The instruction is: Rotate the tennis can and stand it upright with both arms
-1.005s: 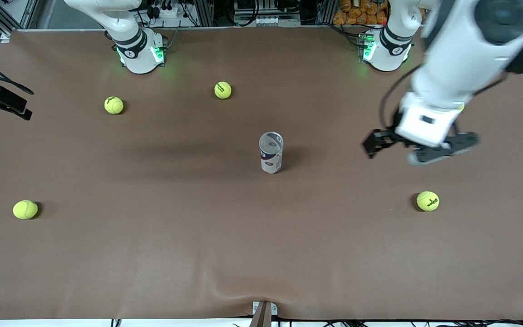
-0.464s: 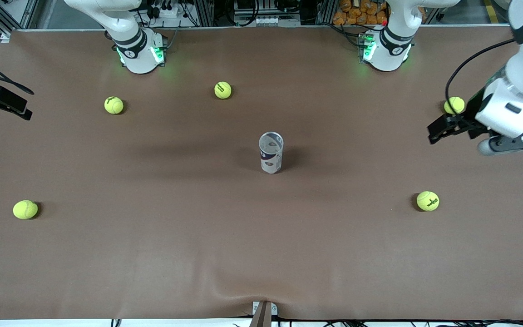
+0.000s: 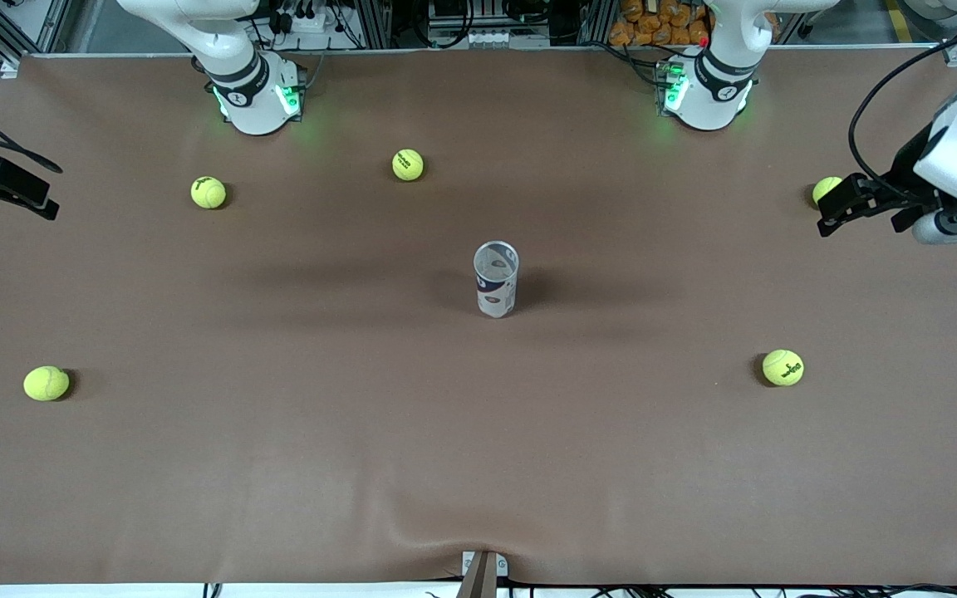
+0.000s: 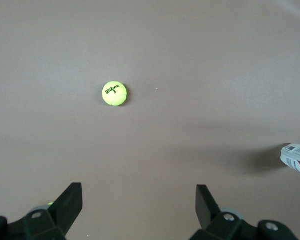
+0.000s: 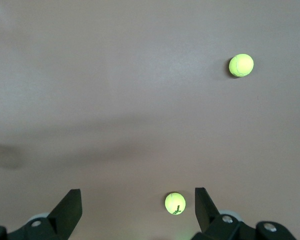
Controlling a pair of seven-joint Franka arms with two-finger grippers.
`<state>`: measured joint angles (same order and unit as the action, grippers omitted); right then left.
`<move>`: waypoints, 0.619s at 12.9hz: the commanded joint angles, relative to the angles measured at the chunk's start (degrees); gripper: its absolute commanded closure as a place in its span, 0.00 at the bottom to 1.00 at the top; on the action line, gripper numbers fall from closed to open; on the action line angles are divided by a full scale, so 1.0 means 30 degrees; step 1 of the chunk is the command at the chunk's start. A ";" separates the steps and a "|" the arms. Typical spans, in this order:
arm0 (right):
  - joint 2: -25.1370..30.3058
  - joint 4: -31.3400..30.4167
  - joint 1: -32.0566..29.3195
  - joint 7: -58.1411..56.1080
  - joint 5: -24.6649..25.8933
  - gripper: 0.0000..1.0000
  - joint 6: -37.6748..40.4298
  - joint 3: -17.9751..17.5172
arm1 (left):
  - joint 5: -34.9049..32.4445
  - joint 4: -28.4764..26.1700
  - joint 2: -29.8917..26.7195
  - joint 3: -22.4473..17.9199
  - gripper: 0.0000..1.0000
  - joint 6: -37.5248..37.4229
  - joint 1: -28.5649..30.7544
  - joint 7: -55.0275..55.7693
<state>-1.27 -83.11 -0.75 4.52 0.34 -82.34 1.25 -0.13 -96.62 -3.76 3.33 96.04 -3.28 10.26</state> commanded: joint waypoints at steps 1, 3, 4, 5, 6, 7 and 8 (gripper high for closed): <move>-0.0163 0.0399 0.0014 0.0133 -0.0141 0.00 0.0142 -0.0036 | 0.0277 -0.1283 -0.1093 0.0121 0.00 0.0564 0.0509 -0.0546; -0.0163 0.0399 0.0014 0.0133 -0.0141 0.00 0.0142 -0.0036 | 0.0248 -0.0756 -0.0859 0.0032 0.00 0.0389 0.0683 -0.0898; -0.0163 0.0399 0.0014 0.0133 -0.0141 0.00 0.0142 -0.0036 | 0.0248 -0.0551 -0.0800 0.0032 0.00 0.0213 0.0713 -0.0987; -0.0163 0.0399 0.0014 0.0133 -0.0141 0.00 0.0142 -0.0036 | 0.0219 -0.0317 -0.0712 0.0032 0.00 0.0154 0.0714 -0.0959; -0.0163 0.0399 0.0014 0.0133 -0.0141 0.00 0.0142 -0.0036 | 0.0248 0.0063 -0.0624 0.0032 0.00 -0.0079 0.0714 -0.0929; -0.0163 0.0399 0.0014 0.0133 -0.0141 0.00 0.0142 -0.0036 | 0.0248 0.0444 -0.0362 0.0032 0.00 -0.0574 0.0714 -0.0929; -0.0163 0.0399 0.0014 0.0133 -0.0170 0.00 0.0142 -0.0036 | 0.0248 0.0941 -0.0215 0.0032 0.00 -0.1130 0.0743 -0.0929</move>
<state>-1.27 -83.11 -0.74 4.52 0.34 -82.34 1.24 -0.13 -97.18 -5.54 3.21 95.80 -1.62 8.44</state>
